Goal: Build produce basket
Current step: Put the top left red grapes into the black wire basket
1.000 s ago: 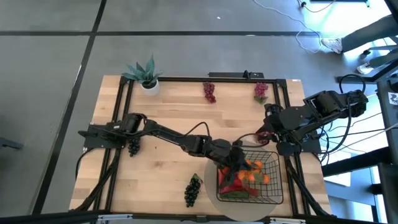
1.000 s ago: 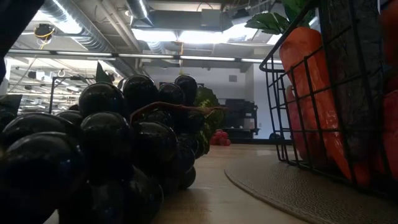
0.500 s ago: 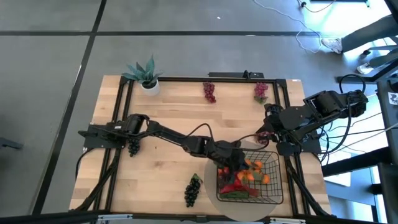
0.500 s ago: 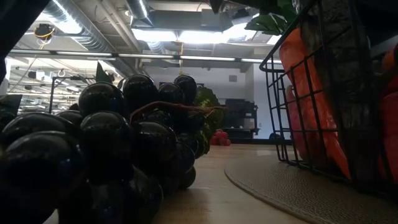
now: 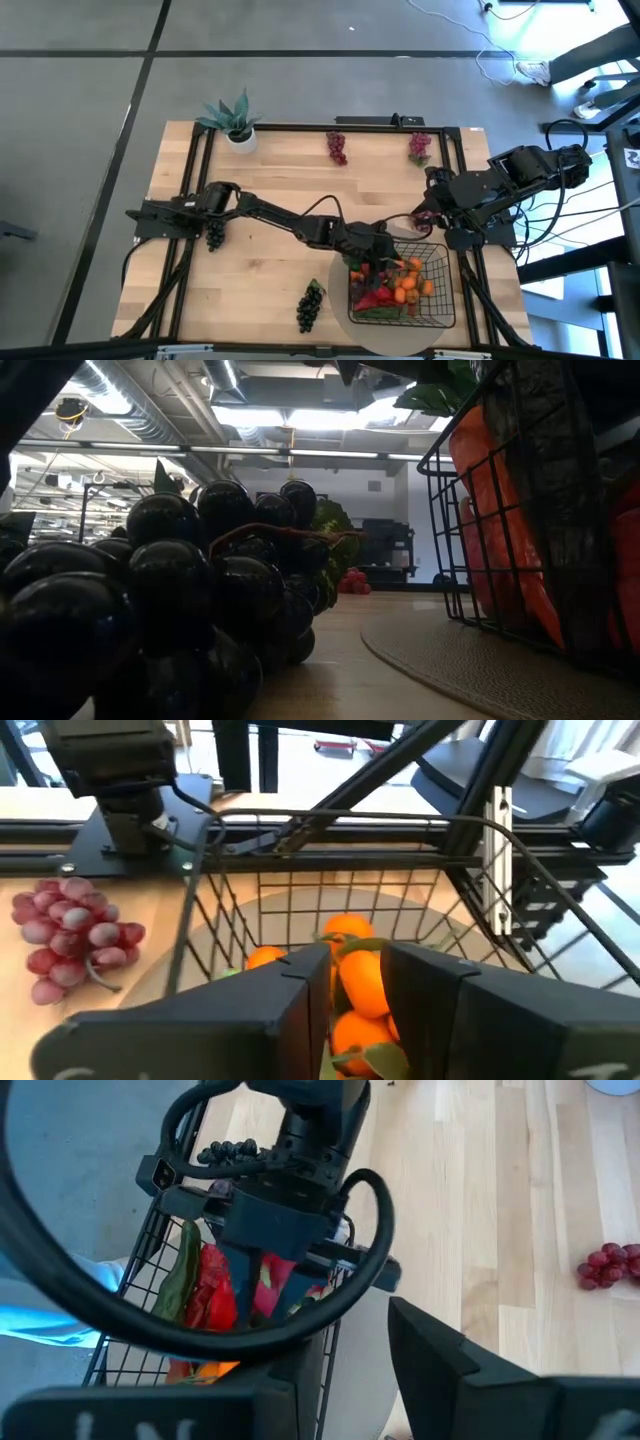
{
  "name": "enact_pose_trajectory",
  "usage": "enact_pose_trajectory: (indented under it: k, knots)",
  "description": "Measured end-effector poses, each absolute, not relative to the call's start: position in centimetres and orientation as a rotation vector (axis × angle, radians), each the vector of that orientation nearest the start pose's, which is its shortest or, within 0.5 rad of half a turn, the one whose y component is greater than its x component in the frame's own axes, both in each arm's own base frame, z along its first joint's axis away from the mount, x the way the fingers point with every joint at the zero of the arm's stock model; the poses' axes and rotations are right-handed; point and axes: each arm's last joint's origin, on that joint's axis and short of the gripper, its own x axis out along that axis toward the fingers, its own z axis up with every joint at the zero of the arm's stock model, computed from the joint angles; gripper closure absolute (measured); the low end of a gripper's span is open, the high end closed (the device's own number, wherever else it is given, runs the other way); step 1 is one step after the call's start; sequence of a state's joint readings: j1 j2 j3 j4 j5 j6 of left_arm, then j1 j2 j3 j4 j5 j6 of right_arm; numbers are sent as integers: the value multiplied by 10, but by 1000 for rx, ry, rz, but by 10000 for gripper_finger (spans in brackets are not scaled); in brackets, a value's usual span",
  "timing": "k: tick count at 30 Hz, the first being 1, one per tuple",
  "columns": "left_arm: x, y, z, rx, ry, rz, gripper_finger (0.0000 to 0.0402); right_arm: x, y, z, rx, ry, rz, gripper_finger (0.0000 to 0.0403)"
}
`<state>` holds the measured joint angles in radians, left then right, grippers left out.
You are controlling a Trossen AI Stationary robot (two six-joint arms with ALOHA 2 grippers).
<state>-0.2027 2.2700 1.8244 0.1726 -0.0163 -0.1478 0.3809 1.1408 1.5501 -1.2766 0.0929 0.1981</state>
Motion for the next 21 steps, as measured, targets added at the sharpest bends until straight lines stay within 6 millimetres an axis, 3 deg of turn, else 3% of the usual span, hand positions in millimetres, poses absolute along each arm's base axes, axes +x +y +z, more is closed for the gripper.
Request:
enact_pose_trajectory:
  k: [4,11,16,21]
  knots:
    - [515,-101,241,-56,288,-174,323,161,62,423,-13,866,198,299]
    - [476,-103,315,46,268,-83,323,151,66,431,-18,830,253,299]
    - [435,-101,355,2,361,88,323,148,69,431,-54,828,230,299]
    - [401,-96,374,-181,436,282,324,149,65,431,-10,800,55,299]
